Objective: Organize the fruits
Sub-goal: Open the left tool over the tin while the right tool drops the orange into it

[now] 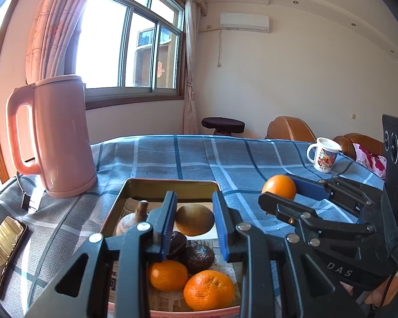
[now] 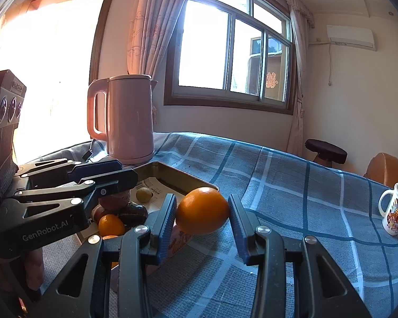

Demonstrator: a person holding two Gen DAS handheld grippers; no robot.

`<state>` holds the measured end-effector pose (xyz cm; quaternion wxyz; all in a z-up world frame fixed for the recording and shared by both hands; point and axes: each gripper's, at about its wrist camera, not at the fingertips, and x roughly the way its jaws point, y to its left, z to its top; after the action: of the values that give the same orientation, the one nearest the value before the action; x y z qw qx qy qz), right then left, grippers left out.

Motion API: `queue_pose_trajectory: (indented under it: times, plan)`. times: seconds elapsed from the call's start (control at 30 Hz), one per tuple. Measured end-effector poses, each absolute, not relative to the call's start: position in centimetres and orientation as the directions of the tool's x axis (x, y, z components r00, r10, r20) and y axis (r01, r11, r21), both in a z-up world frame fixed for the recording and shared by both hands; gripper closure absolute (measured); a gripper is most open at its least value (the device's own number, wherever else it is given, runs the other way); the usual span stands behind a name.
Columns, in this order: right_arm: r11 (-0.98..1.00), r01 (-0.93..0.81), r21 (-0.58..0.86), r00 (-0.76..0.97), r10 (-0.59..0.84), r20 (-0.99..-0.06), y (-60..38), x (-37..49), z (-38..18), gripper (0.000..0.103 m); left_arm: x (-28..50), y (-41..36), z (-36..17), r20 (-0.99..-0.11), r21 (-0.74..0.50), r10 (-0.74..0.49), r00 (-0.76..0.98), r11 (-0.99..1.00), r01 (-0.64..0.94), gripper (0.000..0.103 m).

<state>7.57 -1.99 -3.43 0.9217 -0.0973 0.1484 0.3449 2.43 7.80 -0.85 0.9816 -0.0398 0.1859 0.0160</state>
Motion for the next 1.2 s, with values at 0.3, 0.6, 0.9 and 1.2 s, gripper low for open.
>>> queue_pose_trajectory:
  times: [0.3,0.6,0.9,1.2]
  plan:
    - [0.726,-0.684,-0.074,0.701,0.625,-0.344,-0.9,7.4,-3.0,0.061,2.2,8.9,-1.0,-0.374,-0.075,0.036,0.927,0.995,-0.069,0.073]
    - [0.706,-0.704,-0.077,0.684,0.644,-0.343,0.4,7.3,-2.5,0.061,1.9,9.9,-1.1,-0.380,-0.071,0.056,0.923,0.993,-0.090,0.073]
    - [0.695,-0.716,-0.070,0.670,0.655,-0.350,1.4,7.4,-2.4,0.061,1.7,10.8,-1.2,-0.391,-0.071,0.072,0.917,0.992,-0.108,0.073]
    - [0.680,-0.731,-0.059,0.650,0.668,-0.362,2.7,7.5,-2.7,0.061,1.5,11.3,-1.2,-0.398,-0.059,0.086,0.913,0.991,-0.119,0.073]
